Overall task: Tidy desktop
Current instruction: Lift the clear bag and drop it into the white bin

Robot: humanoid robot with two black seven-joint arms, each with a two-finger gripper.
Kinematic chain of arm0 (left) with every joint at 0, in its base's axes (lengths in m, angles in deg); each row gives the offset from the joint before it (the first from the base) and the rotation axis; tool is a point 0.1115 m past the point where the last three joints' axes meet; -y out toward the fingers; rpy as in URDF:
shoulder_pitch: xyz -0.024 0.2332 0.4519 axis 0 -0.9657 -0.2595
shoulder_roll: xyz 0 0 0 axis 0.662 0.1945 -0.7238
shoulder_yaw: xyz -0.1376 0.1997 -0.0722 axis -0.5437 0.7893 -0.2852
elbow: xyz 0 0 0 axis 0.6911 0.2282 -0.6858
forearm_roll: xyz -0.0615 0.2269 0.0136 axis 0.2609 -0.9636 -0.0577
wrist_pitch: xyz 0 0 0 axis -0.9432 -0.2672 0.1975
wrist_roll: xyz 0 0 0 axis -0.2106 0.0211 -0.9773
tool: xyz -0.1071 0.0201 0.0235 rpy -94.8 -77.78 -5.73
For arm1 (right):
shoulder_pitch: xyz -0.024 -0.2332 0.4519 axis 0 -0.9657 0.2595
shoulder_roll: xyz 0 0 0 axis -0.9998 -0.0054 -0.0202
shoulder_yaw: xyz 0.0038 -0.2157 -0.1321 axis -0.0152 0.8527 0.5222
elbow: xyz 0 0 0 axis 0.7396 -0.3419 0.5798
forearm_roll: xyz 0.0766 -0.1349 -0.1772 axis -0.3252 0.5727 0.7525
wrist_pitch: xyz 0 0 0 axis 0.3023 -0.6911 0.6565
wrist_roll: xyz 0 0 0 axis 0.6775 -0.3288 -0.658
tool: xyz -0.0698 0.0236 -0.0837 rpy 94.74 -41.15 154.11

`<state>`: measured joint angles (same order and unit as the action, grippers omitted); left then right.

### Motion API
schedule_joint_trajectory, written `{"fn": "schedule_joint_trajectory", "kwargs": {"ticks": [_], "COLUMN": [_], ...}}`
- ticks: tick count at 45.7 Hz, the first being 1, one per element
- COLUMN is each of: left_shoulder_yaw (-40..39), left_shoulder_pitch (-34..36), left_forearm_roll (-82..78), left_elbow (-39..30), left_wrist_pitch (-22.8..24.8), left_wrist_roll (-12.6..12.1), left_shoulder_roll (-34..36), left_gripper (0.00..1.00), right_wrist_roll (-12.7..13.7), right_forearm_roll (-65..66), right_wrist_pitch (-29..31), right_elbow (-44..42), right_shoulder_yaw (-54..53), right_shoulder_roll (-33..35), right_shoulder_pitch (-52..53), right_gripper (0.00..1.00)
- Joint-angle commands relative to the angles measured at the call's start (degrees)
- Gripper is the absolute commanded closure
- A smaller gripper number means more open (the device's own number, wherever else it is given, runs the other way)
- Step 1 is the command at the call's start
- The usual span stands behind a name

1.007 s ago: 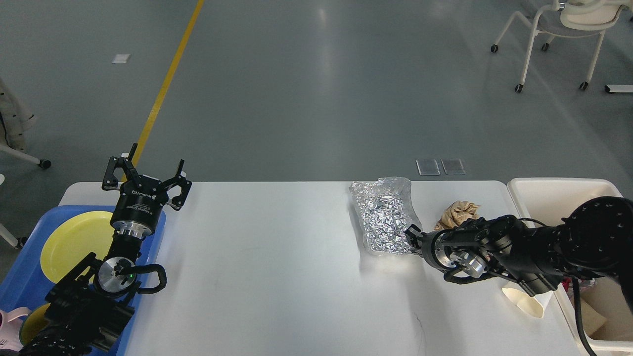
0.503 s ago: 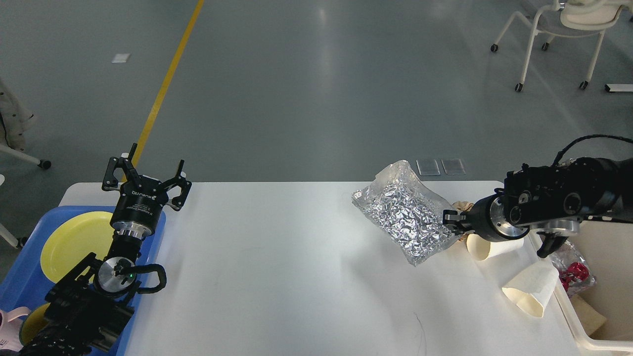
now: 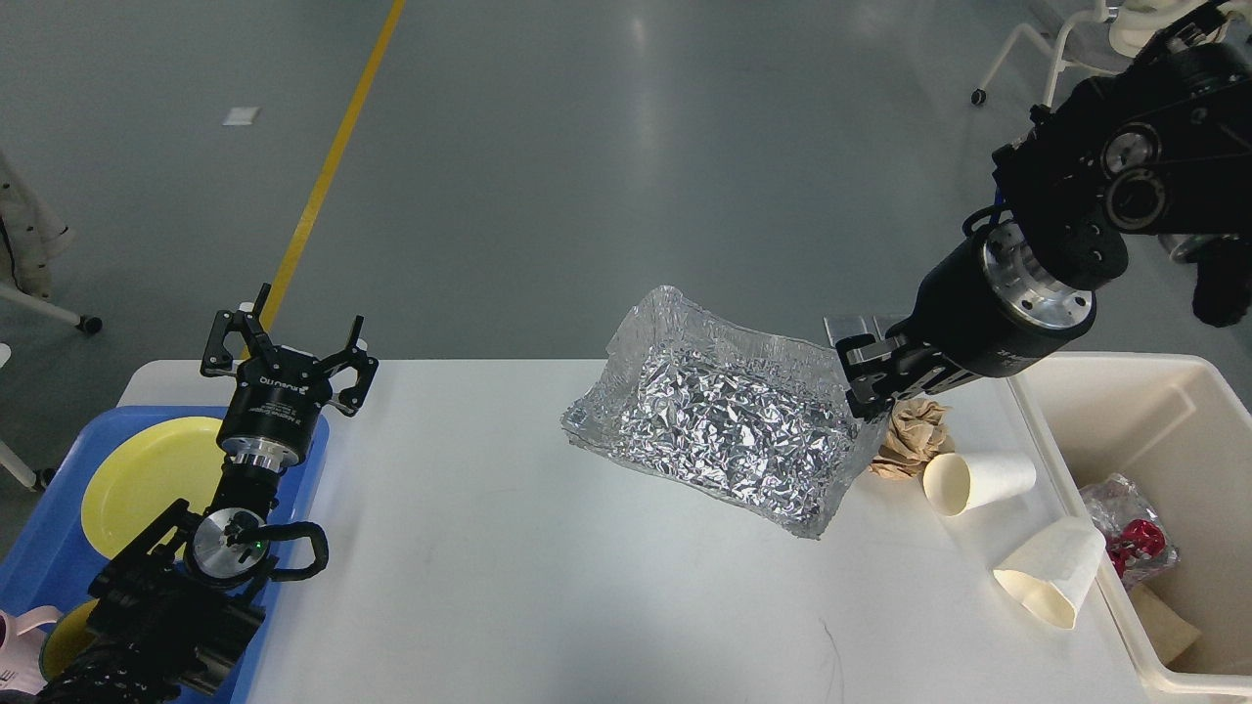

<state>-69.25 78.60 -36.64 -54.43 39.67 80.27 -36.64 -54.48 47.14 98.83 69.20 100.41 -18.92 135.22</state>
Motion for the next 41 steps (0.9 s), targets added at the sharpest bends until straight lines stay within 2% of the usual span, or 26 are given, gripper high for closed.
{"fn": "schedule_joint_trajectory", "kwargs": {"ticks": [1, 6, 12, 25, 36, 41], "left_shoulder_yaw": [0.0, 0.0, 0.0, 0.0, 0.0, 0.0], "left_shoulder_pitch": [0.0, 0.0, 0.0, 0.0, 0.0, 0.0], "left_forearm_roll": [0.0, 0.0, 0.0, 0.0, 0.0, 0.0], "left_elbow": [0.0, 0.0, 0.0, 0.0, 0.0, 0.0], "left_wrist_pitch": [0.0, 0.0, 0.0, 0.0, 0.0, 0.0], "left_wrist_roll": [0.0, 0.0, 0.0, 0.0, 0.0, 0.0], "left_shoulder_roll": [0.0, 0.0, -0.1, -0.1, 0.0, -0.1], "left_gripper": [0.03, 0.03, 0.03, 0.03, 0.03, 0.03], "right_wrist_roll": [0.1, 0.2, 0.2, 0.1, 0.1, 0.1], "right_forearm_roll": [0.2, 1.0, 1.6, 5.0, 4.0, 4.0], "right_wrist_pitch": [-0.7, -3.4, -6.8, -13.2, -24.1, -29.9], "right_elbow": [-0.6, -3.2, -11.0, -36.7, -62.8, -74.6], "right_shoulder_yaw": [0.9, 3.4, 7.1, 4.3, -11.9, -22.3], "right_shoulder_roll": [0.4, 1.7, 5.2, 14.3, 14.7, 10.4], "right_shoulder_pitch": [-0.7, -5.8, -14.8, -38.2, -65.6, -76.5], "right_gripper": [1.00, 1.00, 1.00, 1.00, 1.00, 1.00]}}
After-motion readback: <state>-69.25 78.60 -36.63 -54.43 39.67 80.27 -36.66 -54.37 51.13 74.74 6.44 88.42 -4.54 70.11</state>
